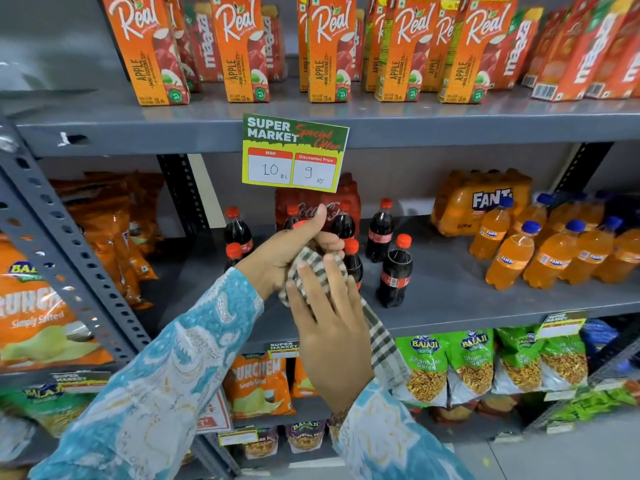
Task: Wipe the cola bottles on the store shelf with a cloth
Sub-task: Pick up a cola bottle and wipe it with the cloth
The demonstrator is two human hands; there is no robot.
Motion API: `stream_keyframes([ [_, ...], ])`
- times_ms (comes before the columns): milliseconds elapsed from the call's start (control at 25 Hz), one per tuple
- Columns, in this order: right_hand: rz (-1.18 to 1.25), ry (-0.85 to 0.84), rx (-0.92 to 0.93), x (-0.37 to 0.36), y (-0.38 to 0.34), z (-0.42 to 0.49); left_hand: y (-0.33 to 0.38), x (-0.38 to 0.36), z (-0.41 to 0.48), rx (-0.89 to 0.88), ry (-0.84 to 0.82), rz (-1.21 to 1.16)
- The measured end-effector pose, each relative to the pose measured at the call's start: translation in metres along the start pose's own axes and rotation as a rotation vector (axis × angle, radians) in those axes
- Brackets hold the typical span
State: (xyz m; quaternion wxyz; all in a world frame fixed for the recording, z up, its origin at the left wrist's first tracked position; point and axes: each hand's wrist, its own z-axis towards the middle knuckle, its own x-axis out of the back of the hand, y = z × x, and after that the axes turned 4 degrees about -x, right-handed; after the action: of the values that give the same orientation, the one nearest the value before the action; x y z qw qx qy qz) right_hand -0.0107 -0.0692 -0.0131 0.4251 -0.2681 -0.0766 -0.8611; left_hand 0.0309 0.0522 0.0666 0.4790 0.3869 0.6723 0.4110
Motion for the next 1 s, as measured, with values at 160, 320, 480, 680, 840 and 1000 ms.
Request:
stream_keyframes([
  [160, -0.005, -0.081, 0.091, 0.002, 0.009, -0.038, 0.0, 0.003, 0.0, -0.026, 0.056, 0.032],
  [320, 0.125, -0.103, 0.096, 0.013, 0.015, -0.042, 0.001, 0.01, 0.001, -0.028, 0.102, 0.007],
  [480, 0.144, 0.032, 0.033, -0.002, 0.012, 0.009, -0.003, 0.007, -0.001, 0.046, 0.018, 0.074],
  [680, 0.1, 0.013, 0.011, -0.014, 0.01, 0.005, 0.005, 0.001, -0.009, 0.057, 0.047, 0.149],
  [840, 0.089, -0.056, 0.08, -0.011, 0.009, -0.024, 0.0, 0.0, -0.006, -0.008, 0.148, 0.149],
  [1000, 0.087, -0.088, 0.121, -0.01, 0.019, -0.043, 0.011, 0.008, -0.003, -0.011, 0.173, 0.095],
])
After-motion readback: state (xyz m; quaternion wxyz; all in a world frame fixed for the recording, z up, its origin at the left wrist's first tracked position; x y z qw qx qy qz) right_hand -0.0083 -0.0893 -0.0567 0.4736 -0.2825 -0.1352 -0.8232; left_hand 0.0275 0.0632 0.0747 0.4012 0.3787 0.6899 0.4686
